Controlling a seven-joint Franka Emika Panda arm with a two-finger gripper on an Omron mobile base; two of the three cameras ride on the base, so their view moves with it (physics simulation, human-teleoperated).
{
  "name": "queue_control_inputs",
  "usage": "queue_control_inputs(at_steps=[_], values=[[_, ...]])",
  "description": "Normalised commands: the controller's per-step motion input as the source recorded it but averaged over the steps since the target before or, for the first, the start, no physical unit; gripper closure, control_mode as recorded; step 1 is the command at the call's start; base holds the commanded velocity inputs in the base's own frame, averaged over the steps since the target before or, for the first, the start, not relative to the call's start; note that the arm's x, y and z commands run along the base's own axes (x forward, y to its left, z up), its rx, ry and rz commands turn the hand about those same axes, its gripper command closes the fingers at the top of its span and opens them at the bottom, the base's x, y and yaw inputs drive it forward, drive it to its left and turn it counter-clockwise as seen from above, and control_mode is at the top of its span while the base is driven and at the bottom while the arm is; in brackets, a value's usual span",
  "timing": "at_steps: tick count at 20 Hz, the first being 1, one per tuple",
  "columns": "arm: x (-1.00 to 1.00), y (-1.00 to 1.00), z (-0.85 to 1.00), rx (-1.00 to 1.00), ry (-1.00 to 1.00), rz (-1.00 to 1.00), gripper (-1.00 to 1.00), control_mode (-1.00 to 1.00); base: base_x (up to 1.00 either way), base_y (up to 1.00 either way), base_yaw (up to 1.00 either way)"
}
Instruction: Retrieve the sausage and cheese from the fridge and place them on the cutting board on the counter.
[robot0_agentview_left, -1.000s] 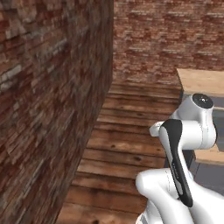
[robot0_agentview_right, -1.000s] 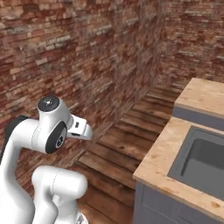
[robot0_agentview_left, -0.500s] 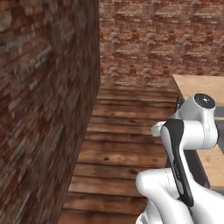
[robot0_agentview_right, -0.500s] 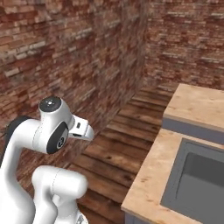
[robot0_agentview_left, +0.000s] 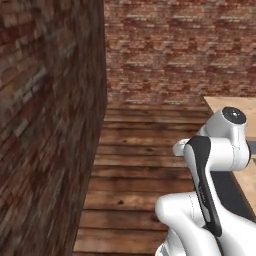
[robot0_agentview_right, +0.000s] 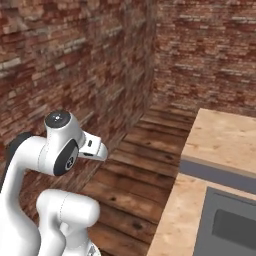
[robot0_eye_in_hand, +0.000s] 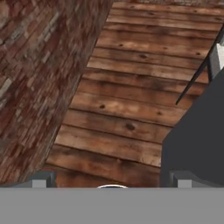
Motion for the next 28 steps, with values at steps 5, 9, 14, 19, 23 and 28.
queue_control_inputs(at_steps=[5,9,14,19,23,28], values=[[0.0,0.0,0.0,0.0,0.0,0.0,-1.0,1.0,0.84,0.23,-0.15],[0.0,0.0,0.0,0.0,0.0,0.0,-1.0,1.0,0.84,0.23,-0.16],[0.0,0.0,0.0,0.0,0.0,0.0,-1.0,1.0,0.78,0.24,-0.23],[0.0,0.0,0.0,0.0,0.0,0.0,-1.0,1.0,0.7,0.25,-0.33],[0.0,0.0,0.0,0.0,0.0,0.0,-1.0,1.0,0.69,0.25,-0.32],[0.0,0.0,0.0,0.0,0.0,0.0,-1.0,1.0,0.71,0.25,-0.3]])
